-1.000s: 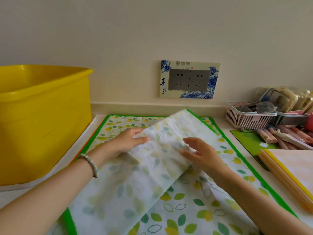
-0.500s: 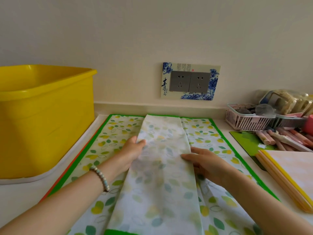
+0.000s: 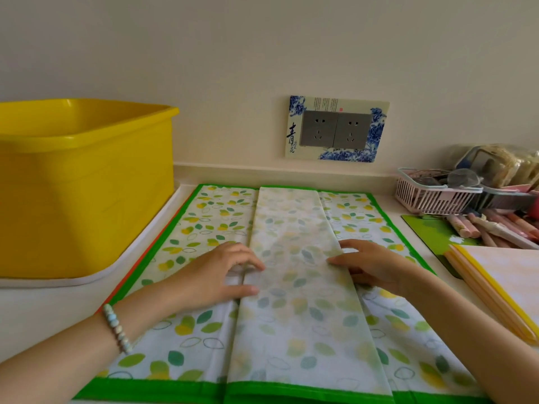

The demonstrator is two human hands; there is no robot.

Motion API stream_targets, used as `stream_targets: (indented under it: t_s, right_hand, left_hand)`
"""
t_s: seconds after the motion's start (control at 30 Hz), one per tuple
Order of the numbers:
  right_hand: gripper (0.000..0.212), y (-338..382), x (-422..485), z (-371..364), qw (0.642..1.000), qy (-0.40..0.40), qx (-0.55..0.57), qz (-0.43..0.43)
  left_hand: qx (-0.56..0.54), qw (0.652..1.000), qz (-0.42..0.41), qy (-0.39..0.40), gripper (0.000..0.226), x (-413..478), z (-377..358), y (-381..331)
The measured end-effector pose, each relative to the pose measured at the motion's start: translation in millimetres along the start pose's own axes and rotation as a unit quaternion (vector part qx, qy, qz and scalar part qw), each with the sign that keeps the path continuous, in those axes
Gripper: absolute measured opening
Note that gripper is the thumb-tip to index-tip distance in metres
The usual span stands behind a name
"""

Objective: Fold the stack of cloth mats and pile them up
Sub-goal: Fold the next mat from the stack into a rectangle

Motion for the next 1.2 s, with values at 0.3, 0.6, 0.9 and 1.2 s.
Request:
stream_targets:
  t_s: [0.3,0.6,0.9,1.2]
  right_hand:
    - [0.055,-21,-39,4,0.945,-0.107,-0.252,0.180]
    - [0.045,-28,-62,-2,0.812,-0.160,-0.491,0.271]
    - [0.039,-17,-72,-10,0.743,-0.121,-0.543,0.373]
    - [0.038,-18,-69,-12,0.773,-0.116,-0.513,0.356]
  left_hand:
    - [0.108,0.983,0.052,0.141,0.099,-34,-3,-3]
    - [0.173,0.950,0.072,0.251,0.126,-43,-8,-8]
    - [0.170,0.955,0.060,0.236,0.123,-50,-8,-10]
    - [0.122,0.960,0.078,0.240,0.120,-49,-4,-9]
Point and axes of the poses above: each hand's wrist, its own x-axis towards the middle knuckle, its own z-axis out of the back of the hand, y = z × x, the point moved 2 cm from there along x, towards the middle knuckle, and after that the axes turned 15 degrees about -x, right-handed, at the moved point
